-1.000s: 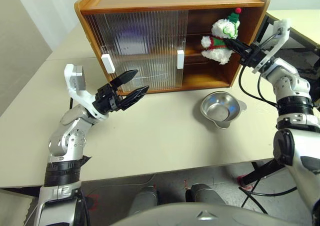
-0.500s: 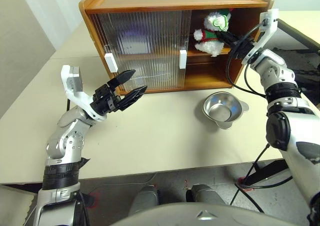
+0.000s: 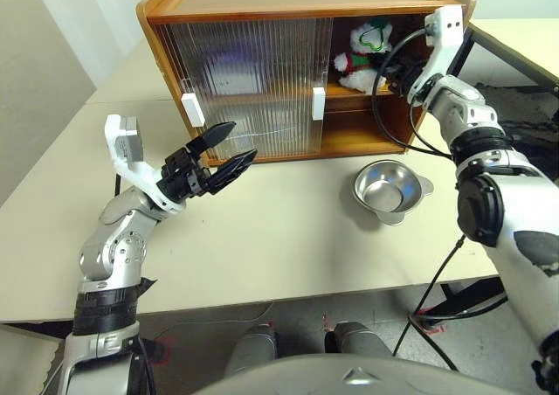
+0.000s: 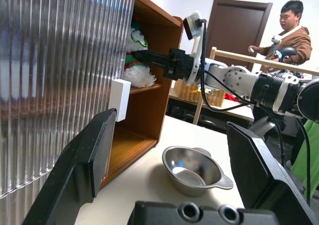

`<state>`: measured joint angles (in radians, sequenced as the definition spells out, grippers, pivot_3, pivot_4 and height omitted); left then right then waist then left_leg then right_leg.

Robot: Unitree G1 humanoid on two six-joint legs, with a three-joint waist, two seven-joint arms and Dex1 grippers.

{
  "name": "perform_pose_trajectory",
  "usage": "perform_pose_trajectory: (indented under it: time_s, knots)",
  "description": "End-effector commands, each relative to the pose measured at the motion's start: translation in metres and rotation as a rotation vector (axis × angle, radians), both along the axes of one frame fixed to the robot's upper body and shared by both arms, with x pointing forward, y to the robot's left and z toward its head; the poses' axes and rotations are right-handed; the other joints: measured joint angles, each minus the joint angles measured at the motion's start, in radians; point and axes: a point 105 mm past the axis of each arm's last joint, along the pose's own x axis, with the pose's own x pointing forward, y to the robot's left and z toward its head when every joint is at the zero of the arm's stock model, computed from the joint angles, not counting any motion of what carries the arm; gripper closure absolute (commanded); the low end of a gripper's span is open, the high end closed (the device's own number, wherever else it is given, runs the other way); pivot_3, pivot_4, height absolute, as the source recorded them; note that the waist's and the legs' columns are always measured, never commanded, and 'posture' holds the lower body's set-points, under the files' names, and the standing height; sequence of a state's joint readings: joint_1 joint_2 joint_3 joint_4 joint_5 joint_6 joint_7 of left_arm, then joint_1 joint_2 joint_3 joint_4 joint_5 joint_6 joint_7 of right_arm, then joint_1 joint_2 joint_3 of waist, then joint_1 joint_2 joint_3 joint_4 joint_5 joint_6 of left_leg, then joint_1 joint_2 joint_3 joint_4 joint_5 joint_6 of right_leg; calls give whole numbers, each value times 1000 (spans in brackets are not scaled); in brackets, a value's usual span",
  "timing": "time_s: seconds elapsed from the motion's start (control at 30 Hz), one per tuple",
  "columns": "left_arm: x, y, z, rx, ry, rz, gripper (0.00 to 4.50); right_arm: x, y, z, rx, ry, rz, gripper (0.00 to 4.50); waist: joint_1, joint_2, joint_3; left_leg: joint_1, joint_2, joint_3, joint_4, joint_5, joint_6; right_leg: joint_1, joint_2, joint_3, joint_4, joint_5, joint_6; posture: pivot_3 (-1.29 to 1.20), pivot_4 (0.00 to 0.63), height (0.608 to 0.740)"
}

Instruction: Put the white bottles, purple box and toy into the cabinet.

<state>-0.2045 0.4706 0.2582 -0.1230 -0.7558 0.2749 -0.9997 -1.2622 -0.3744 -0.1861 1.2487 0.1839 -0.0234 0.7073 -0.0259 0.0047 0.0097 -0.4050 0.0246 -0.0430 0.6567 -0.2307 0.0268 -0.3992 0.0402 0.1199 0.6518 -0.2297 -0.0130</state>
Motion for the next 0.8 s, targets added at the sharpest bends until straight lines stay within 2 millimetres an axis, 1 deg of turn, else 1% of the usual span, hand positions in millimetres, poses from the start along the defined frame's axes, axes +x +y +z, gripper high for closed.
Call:
perform_pose_trajectory:
  time_s: [0.03,0.4,0.5,0.57,0.6,0.63,0.67,0.8]
  knots:
    - [-4,1,2,-3,-15,11,0,2,2,-13,-51,53,-20,4483,1,0,0,0,0,0,0,0,0,0,0,0,0,0,0,61,0,740]
    - [-6,1,2,-9,-16,27,0,7,-1,-5,-81,6,-98,4483,12,0,0,0,0,0,0,0,-1,0,0,0,0,0,0,71,0,740]
    - [-6,1,2,-9,-17,27,0,7,-2,-4,-81,2,-109,4483,14,0,0,0,0,0,0,-1,-1,0,0,0,0,0,0,70,0,740]
    - [-6,0,2,-8,-16,22,0,8,-4,-6,-114,-2,-126,4483,15,0,0,0,0,0,0,-1,-1,0,0,0,0,0,0,63,0,740]
    - [-6,0,2,-7,-17,20,0,8,-4,-7,-117,-2,-127,3849,15,0,0,0,0,0,0,-1,-1,0,0,0,0,0,0,63,0,740]
    - [-5,0,2,-7,-17,17,0,8,-4,-7,-117,-2,-127,3659,15,0,0,0,0,0,0,-1,-1,0,0,0,0,0,0,59,0,740]
    - [-5,-1,2,-6,-17,15,0,8,-4,-7,-114,-1,-126,3241,15,0,0,0,0,0,0,-1,-1,0,0,0,0,0,0,59,0,740]
    - [-5,-2,2,-6,-15,8,0,8,-6,-6,-103,-10,-129,1806,15,0,0,0,0,0,-1,-1,-1,-1,0,0,0,0,0,48,0,740]
